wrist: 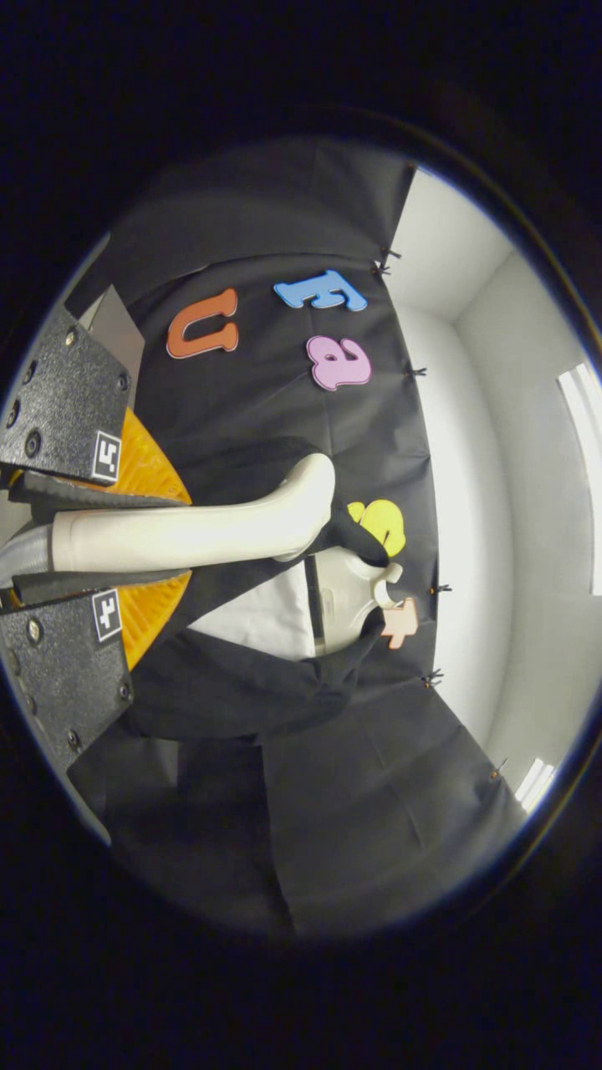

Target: Iron the clothes twice with a garment steamer, once on the left side and once on the right side.

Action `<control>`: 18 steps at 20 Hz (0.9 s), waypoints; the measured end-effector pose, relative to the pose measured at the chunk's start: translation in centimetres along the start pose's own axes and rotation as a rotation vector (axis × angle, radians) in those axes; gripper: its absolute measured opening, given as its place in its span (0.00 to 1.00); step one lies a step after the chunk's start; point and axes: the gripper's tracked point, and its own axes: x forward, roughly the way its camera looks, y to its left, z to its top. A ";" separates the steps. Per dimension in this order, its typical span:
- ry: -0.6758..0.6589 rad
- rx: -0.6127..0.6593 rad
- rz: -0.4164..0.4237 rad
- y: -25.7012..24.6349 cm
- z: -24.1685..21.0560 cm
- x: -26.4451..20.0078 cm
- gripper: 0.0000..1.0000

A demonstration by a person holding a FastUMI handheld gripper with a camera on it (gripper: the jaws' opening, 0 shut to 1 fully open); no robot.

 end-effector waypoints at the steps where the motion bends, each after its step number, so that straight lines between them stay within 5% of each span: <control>1: 0.008 -0.005 -0.004 -0.1 -0.4 -0.2 0.33; 18: 0.147 -0.026 -0.117 -3.5 -9.0 -1.7 0.34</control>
